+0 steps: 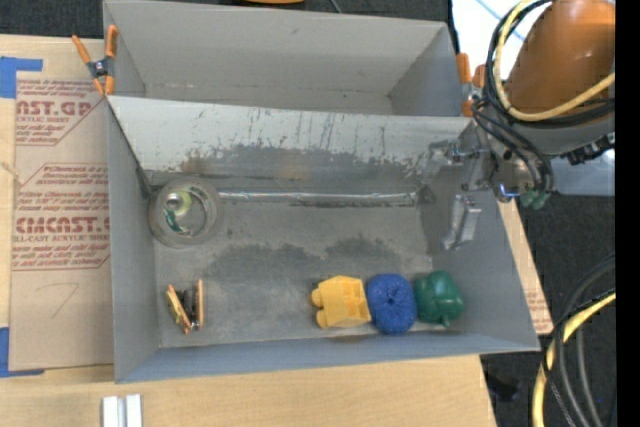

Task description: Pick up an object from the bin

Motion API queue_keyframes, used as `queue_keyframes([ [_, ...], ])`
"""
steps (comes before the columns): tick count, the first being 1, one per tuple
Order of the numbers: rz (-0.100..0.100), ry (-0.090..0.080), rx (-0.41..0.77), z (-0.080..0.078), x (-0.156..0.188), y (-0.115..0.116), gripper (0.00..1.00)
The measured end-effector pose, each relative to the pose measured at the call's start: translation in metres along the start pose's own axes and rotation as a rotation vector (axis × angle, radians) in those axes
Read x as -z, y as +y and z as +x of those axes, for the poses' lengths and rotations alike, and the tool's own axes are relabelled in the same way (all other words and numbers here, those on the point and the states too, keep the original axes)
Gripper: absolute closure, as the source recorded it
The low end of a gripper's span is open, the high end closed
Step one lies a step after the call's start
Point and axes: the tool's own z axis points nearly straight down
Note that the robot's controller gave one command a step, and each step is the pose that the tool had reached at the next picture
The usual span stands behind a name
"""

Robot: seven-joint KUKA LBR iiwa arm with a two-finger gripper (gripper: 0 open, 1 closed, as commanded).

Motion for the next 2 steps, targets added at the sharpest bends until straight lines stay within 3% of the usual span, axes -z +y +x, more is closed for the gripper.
queue_keyframes([
  [1,0.000,0.000,0.000,0.000,0.000,0.000,0.00],
  [2,-0.003,0.002,-0.004,-0.003,-0.048,0.051,0.00],
])
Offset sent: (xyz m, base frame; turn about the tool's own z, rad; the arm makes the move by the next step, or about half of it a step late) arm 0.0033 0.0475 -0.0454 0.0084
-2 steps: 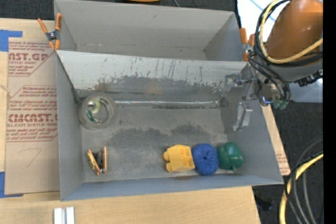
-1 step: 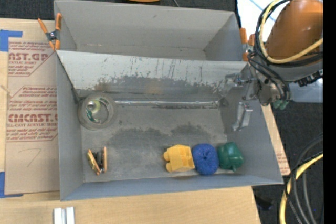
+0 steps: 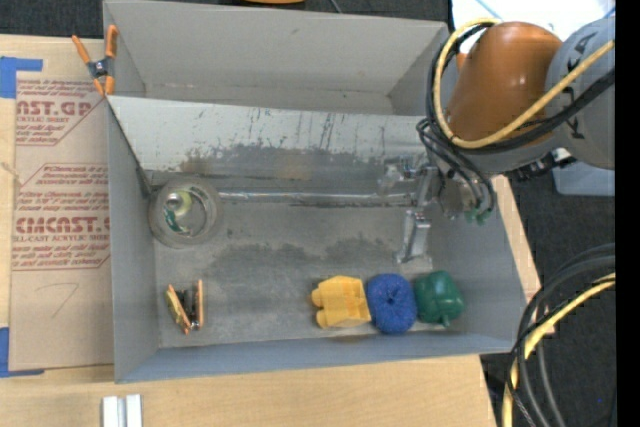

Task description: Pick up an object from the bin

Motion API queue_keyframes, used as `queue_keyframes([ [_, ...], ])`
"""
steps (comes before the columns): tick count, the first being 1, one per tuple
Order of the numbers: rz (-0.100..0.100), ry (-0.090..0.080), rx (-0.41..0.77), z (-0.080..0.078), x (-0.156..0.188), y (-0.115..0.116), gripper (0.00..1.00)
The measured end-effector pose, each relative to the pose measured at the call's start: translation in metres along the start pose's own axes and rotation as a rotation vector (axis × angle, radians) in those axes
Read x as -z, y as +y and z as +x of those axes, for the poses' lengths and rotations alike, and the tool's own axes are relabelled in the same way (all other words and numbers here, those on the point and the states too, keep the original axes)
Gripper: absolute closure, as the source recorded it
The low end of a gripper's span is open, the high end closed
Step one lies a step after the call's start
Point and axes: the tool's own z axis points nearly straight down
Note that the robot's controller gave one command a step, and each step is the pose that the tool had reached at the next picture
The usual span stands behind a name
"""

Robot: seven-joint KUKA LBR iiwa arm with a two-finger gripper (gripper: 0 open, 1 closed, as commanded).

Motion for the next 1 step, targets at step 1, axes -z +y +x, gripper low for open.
queue_keyframes([
  [1,0.005,-0.007,-0.049,0.0369,-0.0271,-0.0034,0.00],
])
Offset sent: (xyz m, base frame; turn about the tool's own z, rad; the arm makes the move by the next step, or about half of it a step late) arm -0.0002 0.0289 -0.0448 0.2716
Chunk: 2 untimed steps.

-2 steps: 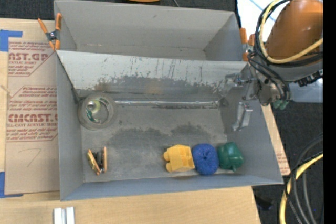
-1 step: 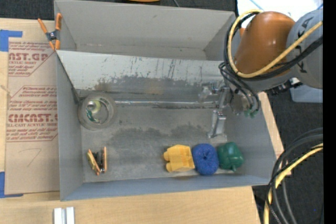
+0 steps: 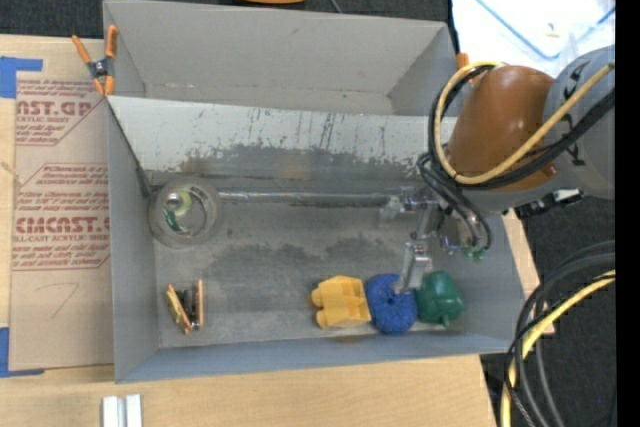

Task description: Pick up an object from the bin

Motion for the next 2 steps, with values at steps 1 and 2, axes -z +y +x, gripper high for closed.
queue_keyframes([
  [1,-0.002,-0.007,-0.186,-0.030,-0.015,0.028,0.00],
  [2,0.000,-0.005,0.058,-0.002,-0.050,0.017,0.00],
])
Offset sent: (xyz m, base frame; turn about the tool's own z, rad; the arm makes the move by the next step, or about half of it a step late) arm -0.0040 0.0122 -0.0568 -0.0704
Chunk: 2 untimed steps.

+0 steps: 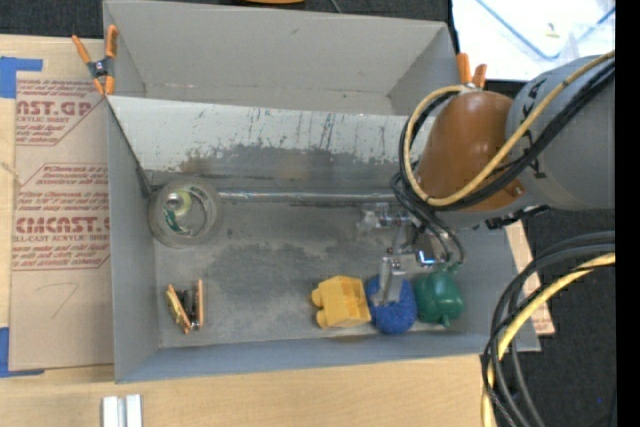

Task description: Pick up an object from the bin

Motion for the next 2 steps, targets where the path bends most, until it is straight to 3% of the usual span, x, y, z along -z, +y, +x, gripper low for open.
queue_keyframes([
  [1,-0.001,-0.012,0.065,-0.021,0.003,-0.041,0.00],
  [2,-0.006,0.006,0.120,0.027,-0.039,0.015,0.00],
])
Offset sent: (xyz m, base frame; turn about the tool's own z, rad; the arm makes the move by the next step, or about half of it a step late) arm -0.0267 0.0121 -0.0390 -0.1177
